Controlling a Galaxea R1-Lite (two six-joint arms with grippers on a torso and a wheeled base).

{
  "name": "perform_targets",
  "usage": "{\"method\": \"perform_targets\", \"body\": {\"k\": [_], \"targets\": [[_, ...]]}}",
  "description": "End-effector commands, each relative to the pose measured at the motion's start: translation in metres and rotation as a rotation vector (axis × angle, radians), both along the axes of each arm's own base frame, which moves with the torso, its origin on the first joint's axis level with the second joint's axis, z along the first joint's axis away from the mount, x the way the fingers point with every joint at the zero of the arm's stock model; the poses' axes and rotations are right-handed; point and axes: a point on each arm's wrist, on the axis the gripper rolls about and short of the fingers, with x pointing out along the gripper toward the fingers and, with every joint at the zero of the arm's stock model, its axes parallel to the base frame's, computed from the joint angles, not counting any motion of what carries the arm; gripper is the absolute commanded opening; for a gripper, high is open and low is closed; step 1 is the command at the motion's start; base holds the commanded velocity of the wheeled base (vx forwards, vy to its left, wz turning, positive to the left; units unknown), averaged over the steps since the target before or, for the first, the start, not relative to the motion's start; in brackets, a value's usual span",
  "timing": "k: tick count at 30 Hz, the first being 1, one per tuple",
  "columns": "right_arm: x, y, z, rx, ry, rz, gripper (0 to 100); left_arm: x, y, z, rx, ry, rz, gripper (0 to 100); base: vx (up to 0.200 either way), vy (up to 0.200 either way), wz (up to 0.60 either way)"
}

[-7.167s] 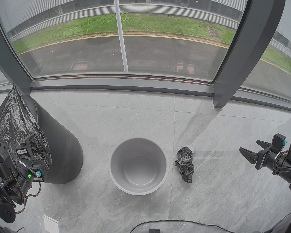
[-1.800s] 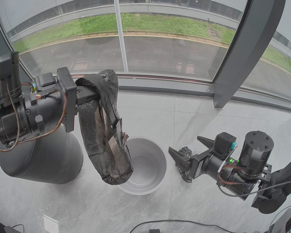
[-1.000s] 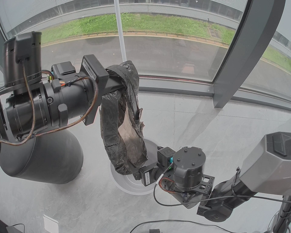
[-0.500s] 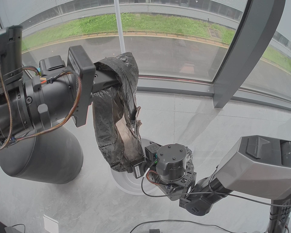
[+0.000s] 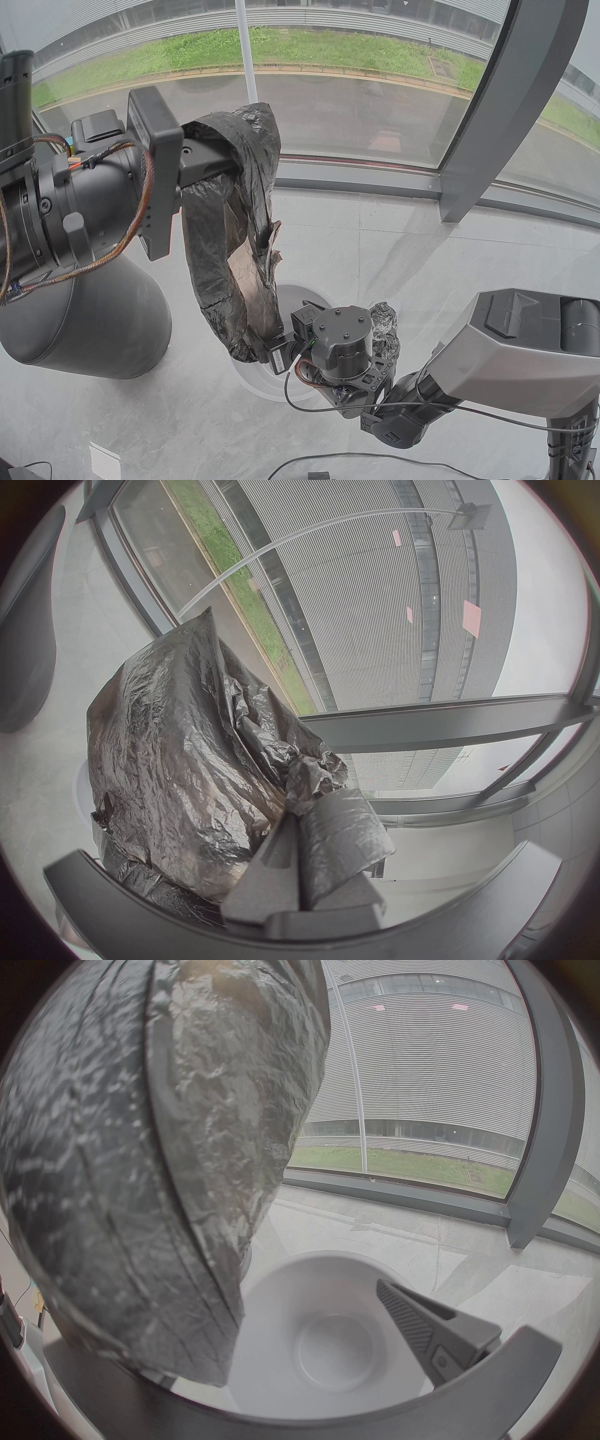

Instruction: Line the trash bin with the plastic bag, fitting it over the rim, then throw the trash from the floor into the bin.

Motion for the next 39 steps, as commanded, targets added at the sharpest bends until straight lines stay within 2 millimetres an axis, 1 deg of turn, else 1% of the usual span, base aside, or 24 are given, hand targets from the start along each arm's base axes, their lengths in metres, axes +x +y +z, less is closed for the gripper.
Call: {"method": "perform_targets", "body": {"k": [1,7,13,17,20,22,23,24,26,27,28,29,30,31,32,34,37,39], "targets": [[-0.002,0.001,-0.001,0.0,0.002,0.005,0,-0.001,0.001,0.001,-0.003,-0.003,0.0,0,0.0,0.0,0.0],[-0.008,0.001,-0.005,0.001,0.025,0.014,0,-0.001,0.001,0.001,-0.004,-0.004,0.0,0,0.0,0.0,0.0],[-0.019,-0.005,-0.008,0.02,0.072,0.017,0,-0.003,0.003,0.002,-0.007,-0.007,0.0,0,0.0,0.0,0.0],[-0.033,-0.024,0.004,0.005,0.092,0.027,0,-0.004,0.006,-0.004,0.004,-0.002,0.006,0,0.0,0.0,0.0],[-0.043,-0.04,0.013,-0.004,0.11,0.055,0,0.0,0.01,-0.014,0.027,0.021,0.03,0,0.0,0.0,0.0],[-0.048,-0.05,0.016,-0.005,0.131,0.096,0,0.003,0.013,-0.021,0.038,0.034,0.037,0,0.0,0.0,0.0],[-0.054,-0.059,0.017,0.005,0.163,0.128,0,0.007,0.017,-0.027,0.043,0.046,0.024,0,0.0,0.0,0.0],[-0.059,-0.063,0.018,0.022,0.188,0.141,0,0.008,0.02,-0.03,0.043,0.05,0.015,0,0.0,0.0,0.0],[-0.071,-0.073,0.015,0.039,0.281,0.17,0,0.013,0.027,-0.04,0.042,0.062,0.002,0,0.0,0.0,0.0],[-0.078,-0.078,0.014,0.043,0.341,0.2,0,0.015,0.03,-0.048,0.042,0.072,-0.01,0,0.0,0.0,0.0],[-0.079,-0.078,0.014,0.045,0.347,0.204,0,0.015,0.03,-0.049,0.042,0.072,-0.01,0,0.0,0.0,0.0],[-0.086,-0.083,0.016,0.066,0.411,0.235,0,0.017,0.034,-0.061,0.044,0.082,-0.022,0,0.0,0.0,0.0],[-0.087,-0.085,0.016,0.07,0.424,0.24,0,0.017,0.034,-0.062,0.044,0.083,-0.025,0,0.0,0.0,0.0],[-0.091,-0.091,0.021,0.118,0.499,0.273,0,0.019,0.037,-0.075,0.041,0.089,-0.039,0,0.0,0.0,0.0],[-0.092,-0.093,0.022,0.124,0.512,0.281,0,0.019,0.037,-0.077,0.04,0.088,-0.039,0,0.0,0.0,0.0],[-0.1,-0.103,0.032,0.159,0.614,0.38,0,0.022,0.04,-0.092,0.039,0.098,-0.059,0,0.0,0.0,0.0],[-0.107,-0.11,0.041,0.162,0.7,0.448,0,0.026,0.041,-0.102,0.048,0.125,-0.069,0,0.0,0.0,0.0],[-0.109,-0.112,0.043,0.16,0.731,0.465,0,0.027,0.04,-0.11,0.061,0.151,-0.073,0,0.0,0.0,0.0]]}}
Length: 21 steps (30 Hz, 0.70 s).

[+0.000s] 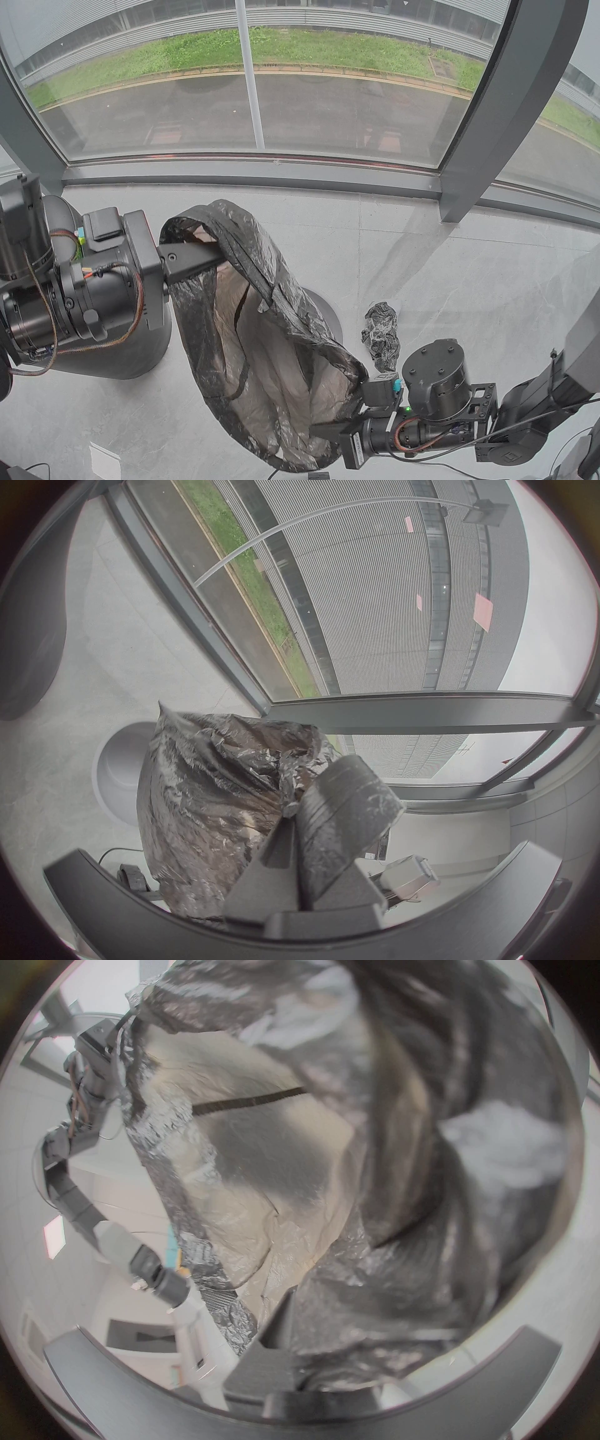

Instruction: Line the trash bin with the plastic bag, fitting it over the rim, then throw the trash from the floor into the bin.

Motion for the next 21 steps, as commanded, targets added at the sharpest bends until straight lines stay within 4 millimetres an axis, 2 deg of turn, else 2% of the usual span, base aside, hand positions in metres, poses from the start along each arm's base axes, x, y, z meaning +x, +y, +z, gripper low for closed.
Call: {"method": "perform_targets", "body": {"k": [1,3,7,14,21], "targets": [[-0.014,-0.018,0.029,0.073,0.075,0.057,0,0.009,0.004,-0.038,0.051,0.104,-0.005,0,0.0,0.0,0.0],[-0.014,-0.017,0.026,0.065,0.09,0.058,0,0.013,0.001,-0.051,0.075,0.149,-0.006,0,0.0,0.0,0.0],[-0.015,-0.017,0.022,0.061,0.139,0.044,0,0.021,-0.004,-0.063,0.091,0.206,-0.004,0,0.0,0.0,0.0],[-0.008,-0.013,0.013,0.057,0.17,0.014,0,0.027,-0.007,-0.067,0.096,0.219,-0.002,0,0.0,0.0,0.0],[0.029,-0.001,0.009,0.084,0.132,-0.044,0,0.043,-0.01,-0.072,0.067,0.173,0.016,0,0.0,0.0,0.0]]}}
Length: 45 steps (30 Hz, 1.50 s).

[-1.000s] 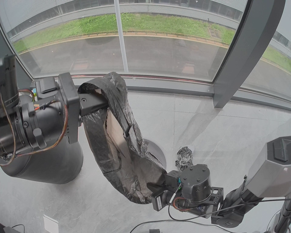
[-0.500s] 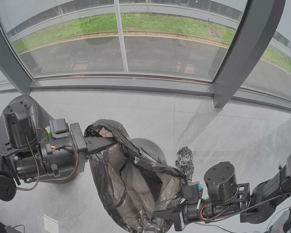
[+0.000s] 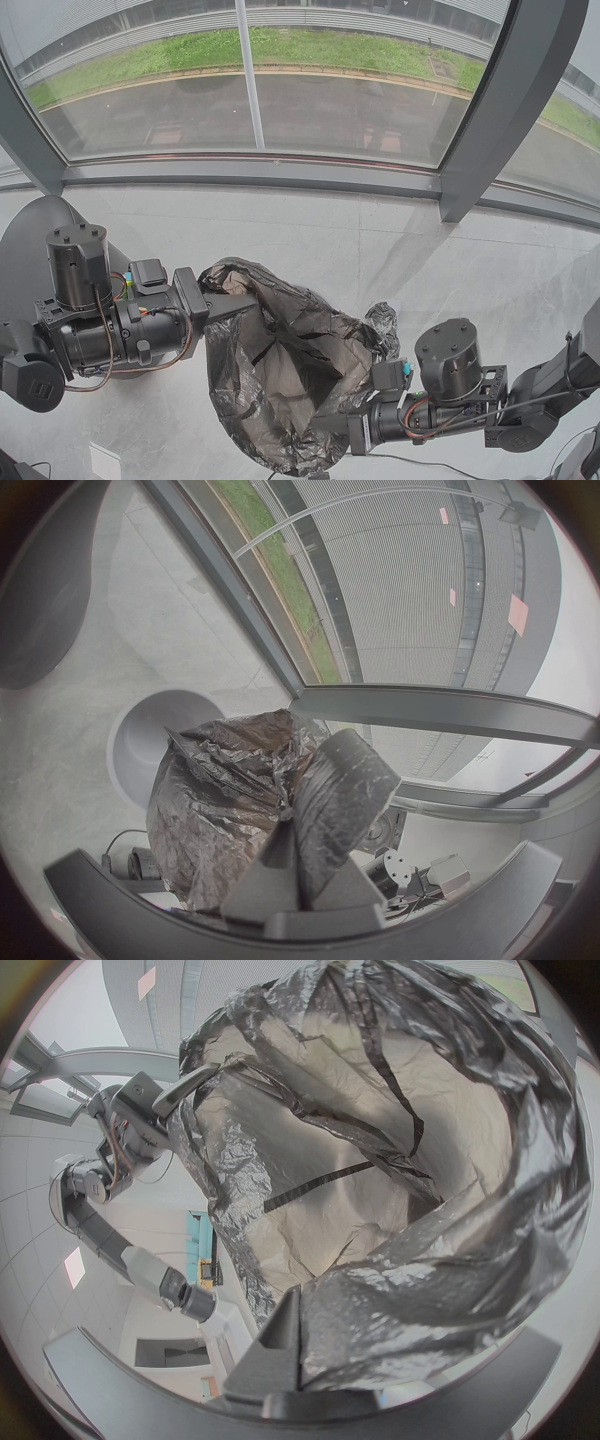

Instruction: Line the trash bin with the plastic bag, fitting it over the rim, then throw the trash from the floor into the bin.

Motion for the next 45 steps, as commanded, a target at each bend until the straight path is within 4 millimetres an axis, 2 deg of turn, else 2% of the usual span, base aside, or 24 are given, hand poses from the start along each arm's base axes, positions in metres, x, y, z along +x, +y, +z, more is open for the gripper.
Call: {"method": "perform_targets", "body": {"k": [1,6,11,12,16,20,35,37,45], "targets": [[0.027,0.009,-0.009,-0.003,-0.013,-0.039,0,0.013,-0.003,-0.01,-0.001,0.0,0.015,0,0.0,0.0,0.0],[0.048,0.019,-0.015,-0.006,-0.048,-0.048,0,0.021,-0.003,-0.007,-0.023,-0.042,0.027,0,0.0,0.0,0.0],[0.061,0.027,-0.021,-0.01,-0.063,-0.052,0,0.026,-0.002,-0.011,-0.018,-0.036,0.038,0,0.0,0.0,0.0],[0.069,0.03,-0.028,-0.016,-0.062,-0.061,0,0.03,-0.002,-0.013,-0.014,-0.03,0.047,0,0.0,0.0,0.0],[0.087,0.032,-0.038,-0.023,-0.063,-0.091,0,0.034,0.0,-0.017,-0.008,-0.018,0.057,0,0.0,0.0,0.0],[0.101,0.033,-0.041,-0.018,-0.088,-0.106,0,0.037,-0.001,-0.02,-0.003,-0.013,0.06,0,0.0,0.0,0.0],[0.124,0.037,-0.034,0.005,-0.162,-0.123,0,0.066,-0.015,-0.019,-0.011,-0.037,0.061,0,0.0,0.0,0.0],[0.127,0.038,-0.039,-0.008,-0.172,-0.117,0,0.07,-0.014,-0.019,-0.012,-0.038,0.067,0,0.0,0.0,0.0],[0.14,0.04,-0.038,-0.001,-0.204,-0.126,0,0.083,-0.009,-0.015,-0.022,-0.06,0.096,0,0.0,0.0,0.0]]}}
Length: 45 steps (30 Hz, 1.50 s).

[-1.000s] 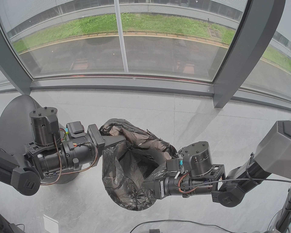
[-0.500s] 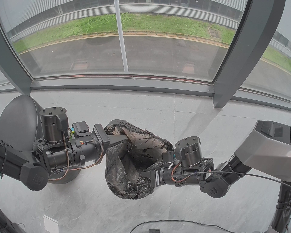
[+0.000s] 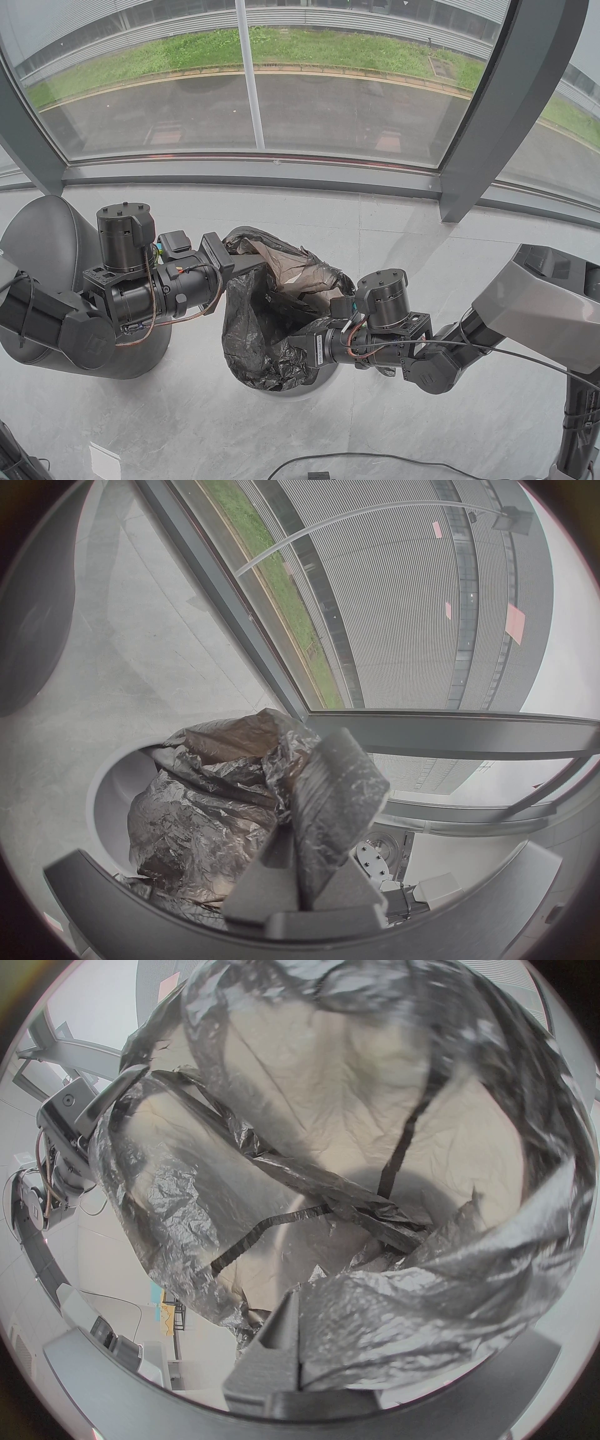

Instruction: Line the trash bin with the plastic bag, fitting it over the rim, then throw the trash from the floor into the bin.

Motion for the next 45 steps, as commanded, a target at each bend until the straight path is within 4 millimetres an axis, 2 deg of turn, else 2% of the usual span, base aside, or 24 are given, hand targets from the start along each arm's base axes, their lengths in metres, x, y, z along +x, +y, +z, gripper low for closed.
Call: {"method": "perform_targets", "body": {"k": [1,13,19,24,34,45], "targets": [[0.007,0.001,-0.007,-0.007,0.002,-0.005,0,0.007,0.002,-0.001,0.0,-0.003,0.013,0,0.0,0.0,0.0],[-0.01,-0.009,-0.029,-0.099,0.046,-0.065,0,0.005,0.006,-0.029,0.042,0.088,0.023,0,0.0,0.0,0.0],[-0.036,-0.024,-0.045,-0.097,0.041,-0.061,0,-0.001,0.008,-0.046,0.069,0.151,0.022,0,0.0,0.0,0.0],[-0.048,-0.033,-0.052,-0.089,0.023,-0.057,0,-0.002,0.007,-0.054,0.081,0.176,0.024,0,0.0,0.0,0.0],[-0.059,-0.044,-0.057,-0.149,0.031,-0.123,0,-0.001,0.006,-0.068,0.104,0.217,0.029,0,0.0,0.0,0.0],[-0.063,-0.054,-0.056,-0.139,0.01,-0.16,0,0.0,0.006,-0.069,0.105,0.216,0.03,0,0.0,0.0,0.0]]}}
